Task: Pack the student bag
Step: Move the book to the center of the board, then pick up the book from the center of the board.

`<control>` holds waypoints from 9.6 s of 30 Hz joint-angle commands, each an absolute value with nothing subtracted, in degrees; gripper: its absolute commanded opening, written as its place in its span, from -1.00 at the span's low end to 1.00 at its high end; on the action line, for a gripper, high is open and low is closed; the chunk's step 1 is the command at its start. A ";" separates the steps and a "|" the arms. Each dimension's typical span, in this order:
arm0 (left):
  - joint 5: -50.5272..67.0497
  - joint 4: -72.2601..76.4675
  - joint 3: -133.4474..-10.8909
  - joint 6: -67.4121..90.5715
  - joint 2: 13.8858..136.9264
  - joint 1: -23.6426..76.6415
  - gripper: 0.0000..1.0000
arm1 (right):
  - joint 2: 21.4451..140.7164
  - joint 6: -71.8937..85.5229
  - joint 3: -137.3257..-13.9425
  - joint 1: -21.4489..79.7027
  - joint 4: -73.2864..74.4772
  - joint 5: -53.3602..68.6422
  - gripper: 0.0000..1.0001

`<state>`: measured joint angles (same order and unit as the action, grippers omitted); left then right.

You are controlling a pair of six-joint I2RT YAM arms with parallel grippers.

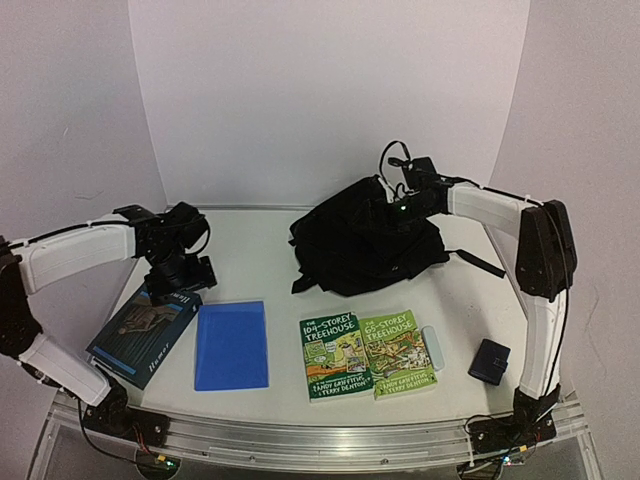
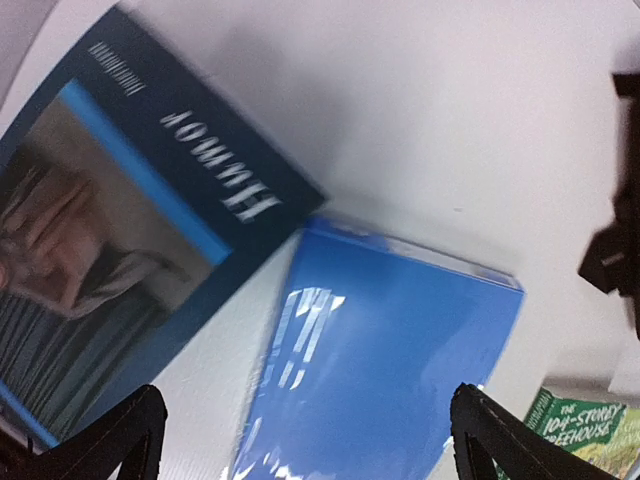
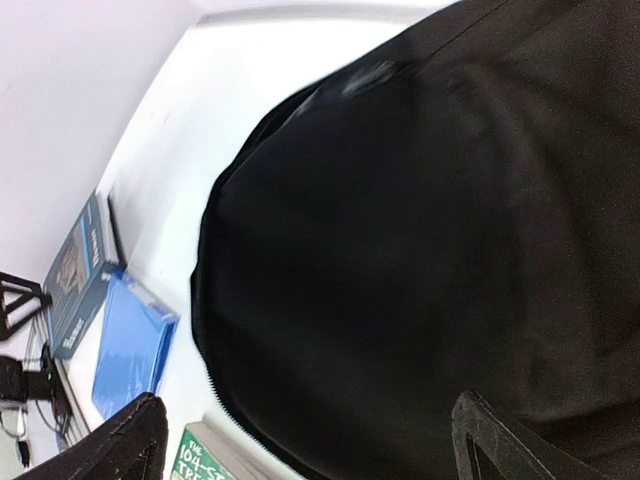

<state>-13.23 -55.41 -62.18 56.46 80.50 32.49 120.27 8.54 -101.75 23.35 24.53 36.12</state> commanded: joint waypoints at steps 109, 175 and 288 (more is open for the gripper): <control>3.15 -43.76 -129.42 19.98 138.48 5.55 0.94 | 127.07 5.68 -114.69 30.06 28.87 39.55 0.93; 12.67 -16.19 -44.88 55.14 84.55 13.77 0.53 | 154.85 7.67 -140.60 42.67 27.58 22.18 0.66; 68.00 -0.01 -74.03 50.12 94.55 8.20 0.14 | 125.30 58.43 -109.23 26.61 -14.90 78.33 -0.88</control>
